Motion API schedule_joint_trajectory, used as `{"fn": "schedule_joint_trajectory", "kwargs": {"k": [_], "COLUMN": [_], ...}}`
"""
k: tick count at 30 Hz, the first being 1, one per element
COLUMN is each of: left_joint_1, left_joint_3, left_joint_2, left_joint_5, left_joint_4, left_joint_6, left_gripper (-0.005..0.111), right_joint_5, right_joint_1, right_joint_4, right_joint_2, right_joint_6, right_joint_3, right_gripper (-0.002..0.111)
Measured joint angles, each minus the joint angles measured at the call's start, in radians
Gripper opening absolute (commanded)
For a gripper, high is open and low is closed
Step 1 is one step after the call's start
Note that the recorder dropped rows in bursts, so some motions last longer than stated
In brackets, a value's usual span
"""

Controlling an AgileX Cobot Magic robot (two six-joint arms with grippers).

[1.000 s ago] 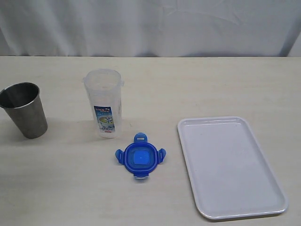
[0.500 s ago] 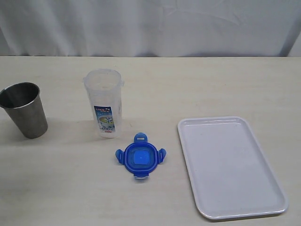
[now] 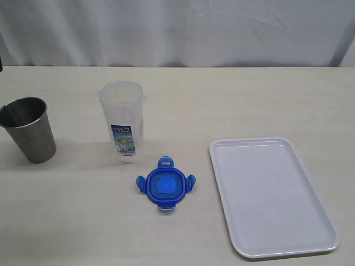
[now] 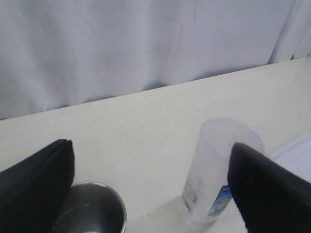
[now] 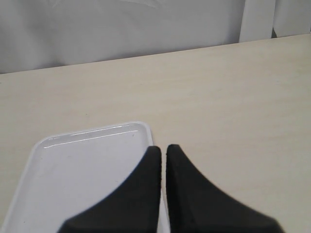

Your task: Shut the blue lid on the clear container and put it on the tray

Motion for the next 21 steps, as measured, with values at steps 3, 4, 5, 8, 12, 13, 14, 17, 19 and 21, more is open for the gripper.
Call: {"fn": "schedule_joint_trajectory", "kwargs": {"k": [3, 4, 5, 8, 12, 13, 14, 17, 19, 21], "left_joint_1": [-0.002, -0.002, -0.002, -0.002, -0.002, -0.002, -0.002, -0.002, -0.002, -0.002], "left_joint_3": [-0.013, -0.013, -0.013, -0.013, -0.013, -0.013, -0.013, -0.013, -0.013, -0.013], "left_joint_2": [-0.088, -0.108, -0.125, -0.156, -0.162, -0.162, -0.162, -0.162, -0.162, -0.162], "left_joint_5": [-0.067, -0.092, -0.118, -0.184, -0.177, -0.159, -0.139, -0.087, -0.073, -0.08], "left_joint_4": [0.136, 0.164, 0.193, 0.207, 0.132, 0.116, 0.098, 0.056, 0.049, 0.058], "left_joint_6": [-0.161, -0.208, -0.24, -0.301, -0.27, -0.252, -0.23, -0.177, -0.168, -0.175], "left_gripper": [0.086, 0.086, 0.086, 0.086, 0.086, 0.086, 0.086, 0.086, 0.086, 0.086], "right_joint_5": [0.0, 0.0, 0.0, 0.0, 0.0, 0.0, 0.0, 0.0, 0.0, 0.0], "right_joint_1": [0.0, 0.0, 0.0, 0.0, 0.0, 0.0, 0.0, 0.0, 0.0, 0.0], "right_joint_4": [0.0, 0.0, 0.0, 0.0, 0.0, 0.0, 0.0, 0.0, 0.0, 0.0], "right_joint_2": [0.0, 0.0, 0.0, 0.0, 0.0, 0.0, 0.0, 0.0, 0.0, 0.0], "right_joint_6": [0.0, 0.0, 0.0, 0.0, 0.0, 0.0, 0.0, 0.0, 0.0, 0.0], "right_joint_3": [0.0, 0.0, 0.0, 0.0, 0.0, 0.0, 0.0, 0.0, 0.0, 0.0], "right_gripper": [0.004, 0.004, 0.004, 0.004, 0.004, 0.004, 0.004, 0.004, 0.004, 0.004]}}
